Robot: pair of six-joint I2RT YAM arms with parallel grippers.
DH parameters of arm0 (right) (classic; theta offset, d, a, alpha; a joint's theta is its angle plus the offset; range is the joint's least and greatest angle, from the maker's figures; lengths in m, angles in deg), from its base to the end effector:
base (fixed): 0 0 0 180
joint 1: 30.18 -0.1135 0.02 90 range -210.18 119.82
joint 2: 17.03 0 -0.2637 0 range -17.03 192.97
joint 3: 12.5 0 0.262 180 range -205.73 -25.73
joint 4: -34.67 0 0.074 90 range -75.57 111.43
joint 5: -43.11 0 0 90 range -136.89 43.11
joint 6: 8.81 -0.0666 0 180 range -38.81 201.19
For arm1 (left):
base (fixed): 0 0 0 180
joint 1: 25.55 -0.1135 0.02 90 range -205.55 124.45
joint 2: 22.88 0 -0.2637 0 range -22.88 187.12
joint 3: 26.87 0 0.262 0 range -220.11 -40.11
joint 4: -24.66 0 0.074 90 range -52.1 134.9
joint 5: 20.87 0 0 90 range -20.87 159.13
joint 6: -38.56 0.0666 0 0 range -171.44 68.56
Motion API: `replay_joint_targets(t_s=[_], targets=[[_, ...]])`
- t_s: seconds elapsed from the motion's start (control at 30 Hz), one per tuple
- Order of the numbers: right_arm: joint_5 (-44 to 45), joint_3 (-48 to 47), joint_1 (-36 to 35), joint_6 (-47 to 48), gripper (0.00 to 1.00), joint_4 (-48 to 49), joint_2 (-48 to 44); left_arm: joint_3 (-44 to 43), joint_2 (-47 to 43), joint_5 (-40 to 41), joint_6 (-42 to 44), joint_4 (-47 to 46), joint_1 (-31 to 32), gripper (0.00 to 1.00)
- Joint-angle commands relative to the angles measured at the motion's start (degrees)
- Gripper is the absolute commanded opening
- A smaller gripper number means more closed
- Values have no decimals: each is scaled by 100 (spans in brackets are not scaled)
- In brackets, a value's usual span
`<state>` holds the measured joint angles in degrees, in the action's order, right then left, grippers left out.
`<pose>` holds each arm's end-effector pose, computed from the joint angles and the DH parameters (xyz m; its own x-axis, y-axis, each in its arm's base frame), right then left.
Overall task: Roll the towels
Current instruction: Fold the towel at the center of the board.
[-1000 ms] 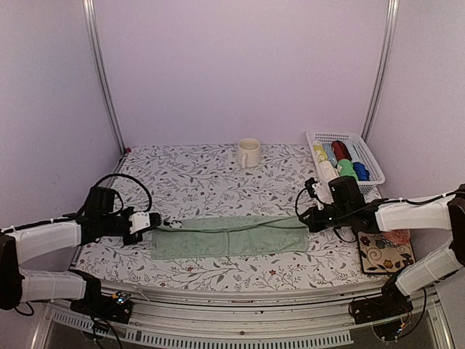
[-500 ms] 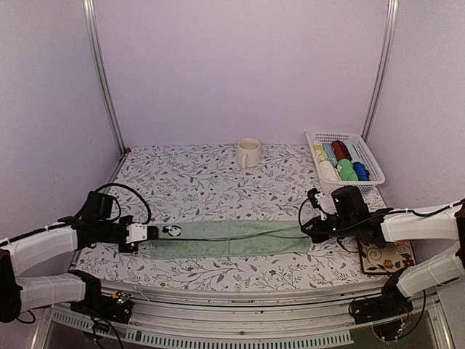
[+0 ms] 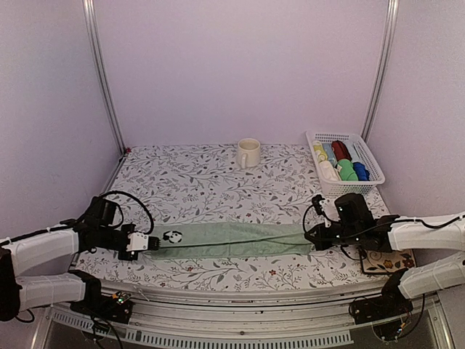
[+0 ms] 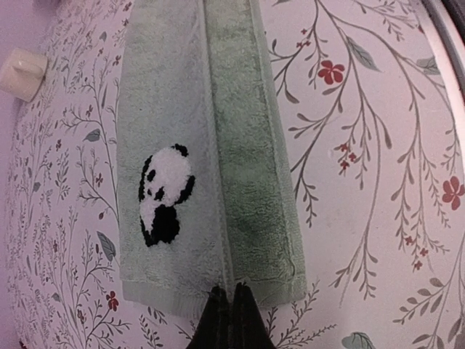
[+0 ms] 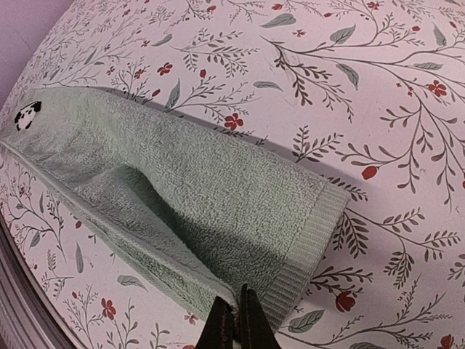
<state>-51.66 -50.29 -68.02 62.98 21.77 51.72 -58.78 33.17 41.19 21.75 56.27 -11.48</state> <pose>0.1943 0.1579 0.1272 -0.7256 -0.1693 -0.6669 -0.4547 0.8455 0.2801 0.1734 -0.0756 0.1153 0.2186 0.8171 -0.5335 0.9036 0.0369 0.4268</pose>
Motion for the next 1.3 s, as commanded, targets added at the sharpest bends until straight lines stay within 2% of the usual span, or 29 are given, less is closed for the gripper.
replay_joint_targets(t_s=[0.0, 0.37, 0.6, 0.67, 0.73, 0.8, 0.9, 0.97, 1.07, 1.27], targets=[[180, 71, -32, -211, 2, -232, -326, 92, -2, -97, 168, 164, 44, 0], [70, 28, -349, -390, 2, -319, 204, 49, -71, -108, 246, 365, 80, 0], [261, 119, -441, -531, 3, -422, -13, 117, -51, -70, 318, 409, 97, 0], [283, 148, -447, -557, 3, -442, -81, 141, -35, -71, 334, 404, 101, 3], [280, 153, -454, -585, 6, -449, -98, 151, -32, -79, 345, 404, 99, 9], [272, 141, -454, -591, 12, -472, -99, 130, -32, -100, 360, 451, 99, 21], [232, 111, -484, -591, 28, -537, -149, 59, -86, -203, 496, 730, 99, 46], [239, 78, -496, -580, 39, -625, -283, 4, -175, -255, 582, 922, 104, 58], [276, -25, -496, -578, 47, -826, -575, -119, -366, -310, 626, 1214, 97, 69], [627, -383, -496, -470, 69, -1442, -1148, -540, -729, -680, 473, 1483, -83, 91]])
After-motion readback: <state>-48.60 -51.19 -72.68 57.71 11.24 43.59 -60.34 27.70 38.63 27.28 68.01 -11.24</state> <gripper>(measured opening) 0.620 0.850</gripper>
